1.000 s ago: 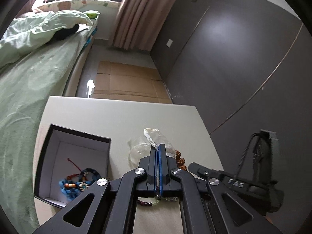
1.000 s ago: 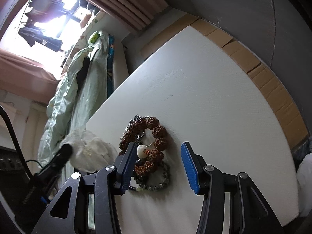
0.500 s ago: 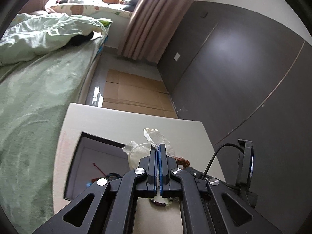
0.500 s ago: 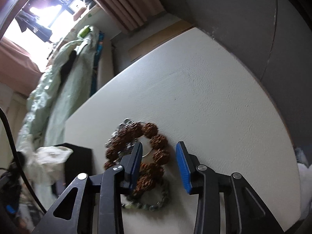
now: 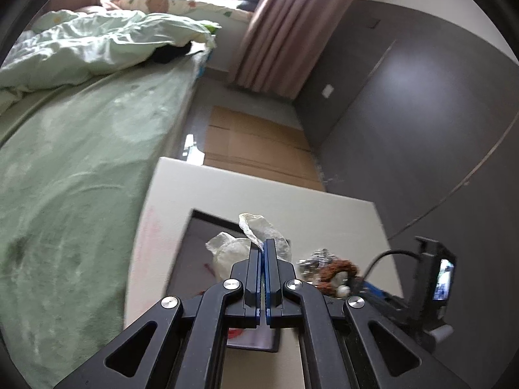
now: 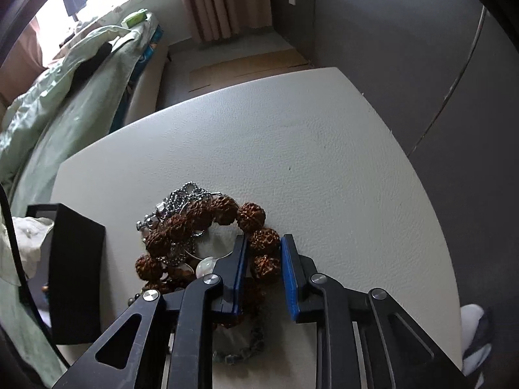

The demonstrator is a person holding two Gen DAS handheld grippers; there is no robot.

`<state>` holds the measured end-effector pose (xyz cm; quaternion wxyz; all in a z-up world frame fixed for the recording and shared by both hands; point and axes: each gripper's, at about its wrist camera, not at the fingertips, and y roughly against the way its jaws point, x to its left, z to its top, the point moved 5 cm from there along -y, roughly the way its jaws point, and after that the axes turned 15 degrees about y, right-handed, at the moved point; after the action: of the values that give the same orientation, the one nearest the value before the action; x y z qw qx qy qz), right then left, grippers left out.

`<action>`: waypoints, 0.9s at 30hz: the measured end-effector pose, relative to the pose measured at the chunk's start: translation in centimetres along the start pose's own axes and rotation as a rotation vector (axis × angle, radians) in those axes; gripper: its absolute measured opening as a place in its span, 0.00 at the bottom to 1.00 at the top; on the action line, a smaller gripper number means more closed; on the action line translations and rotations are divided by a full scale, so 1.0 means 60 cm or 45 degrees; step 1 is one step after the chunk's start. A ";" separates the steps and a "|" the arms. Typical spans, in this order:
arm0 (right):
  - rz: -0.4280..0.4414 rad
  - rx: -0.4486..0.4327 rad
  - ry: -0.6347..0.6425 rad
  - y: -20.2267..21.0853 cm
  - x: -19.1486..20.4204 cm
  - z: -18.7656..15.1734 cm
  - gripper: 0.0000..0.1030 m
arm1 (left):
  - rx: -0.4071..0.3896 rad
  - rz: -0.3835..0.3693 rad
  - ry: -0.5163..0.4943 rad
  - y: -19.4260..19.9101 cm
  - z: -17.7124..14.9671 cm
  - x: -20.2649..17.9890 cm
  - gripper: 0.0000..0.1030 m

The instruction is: Organize jewelry

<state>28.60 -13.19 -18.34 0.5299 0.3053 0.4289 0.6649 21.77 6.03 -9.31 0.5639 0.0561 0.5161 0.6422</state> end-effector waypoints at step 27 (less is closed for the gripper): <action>0.537 -0.508 -0.018 0.197 0.096 0.051 0.21 | -0.053 0.050 0.097 0.038 0.017 0.039 0.78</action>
<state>24.57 -7.71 -6.70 0.4324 0.2822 0.2130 0.8295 20.08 8.86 -8.38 0.5322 0.0298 0.5226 0.6654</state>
